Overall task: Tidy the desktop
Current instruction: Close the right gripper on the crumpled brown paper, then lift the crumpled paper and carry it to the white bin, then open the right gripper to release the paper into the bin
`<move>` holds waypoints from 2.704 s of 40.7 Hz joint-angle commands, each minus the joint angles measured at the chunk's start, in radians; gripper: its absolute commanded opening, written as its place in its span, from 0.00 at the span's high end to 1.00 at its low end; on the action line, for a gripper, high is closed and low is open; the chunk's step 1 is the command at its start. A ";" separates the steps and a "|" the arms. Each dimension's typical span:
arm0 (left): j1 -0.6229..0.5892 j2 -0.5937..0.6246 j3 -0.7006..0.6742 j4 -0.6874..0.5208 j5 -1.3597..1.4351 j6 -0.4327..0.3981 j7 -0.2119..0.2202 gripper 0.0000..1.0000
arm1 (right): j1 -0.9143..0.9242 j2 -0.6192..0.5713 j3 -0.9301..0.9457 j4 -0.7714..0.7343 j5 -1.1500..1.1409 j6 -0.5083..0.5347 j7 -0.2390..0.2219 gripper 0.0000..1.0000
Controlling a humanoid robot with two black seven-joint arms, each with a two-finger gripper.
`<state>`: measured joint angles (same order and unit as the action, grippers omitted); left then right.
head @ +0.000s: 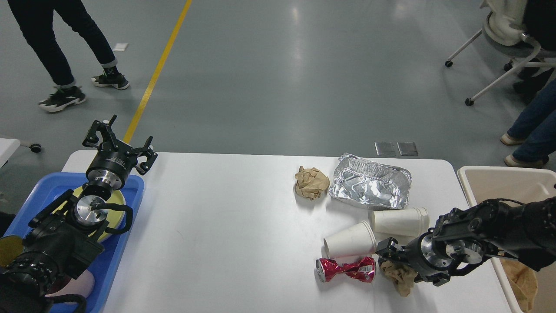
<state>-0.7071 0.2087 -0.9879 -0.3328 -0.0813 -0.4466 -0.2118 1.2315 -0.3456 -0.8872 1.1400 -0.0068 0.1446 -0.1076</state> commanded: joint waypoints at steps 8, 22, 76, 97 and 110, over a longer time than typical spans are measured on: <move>0.000 0.000 0.000 0.000 0.000 0.000 0.000 0.02 | -0.020 -0.007 0.004 0.004 -0.018 -0.049 0.037 0.98; 0.000 0.000 0.000 0.000 0.000 0.000 0.000 0.02 | 0.011 -0.036 -0.001 0.007 -0.018 -0.111 0.031 1.00; 0.000 0.000 0.000 0.000 0.000 0.000 0.000 0.02 | 0.783 0.033 -0.056 0.178 -0.298 0.555 0.020 1.00; 0.000 0.000 0.000 0.000 0.000 0.000 0.000 0.02 | 0.003 -0.035 -0.130 -0.762 -0.274 0.316 0.022 1.00; 0.000 0.000 0.000 0.000 0.000 0.000 0.000 0.02 | -0.434 -0.003 -0.121 -1.207 0.013 0.051 -0.092 1.00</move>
<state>-0.7072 0.2087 -0.9879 -0.3330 -0.0812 -0.4463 -0.2116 0.8671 -0.3514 -1.0167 -0.0375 -0.0399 0.2955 -0.1588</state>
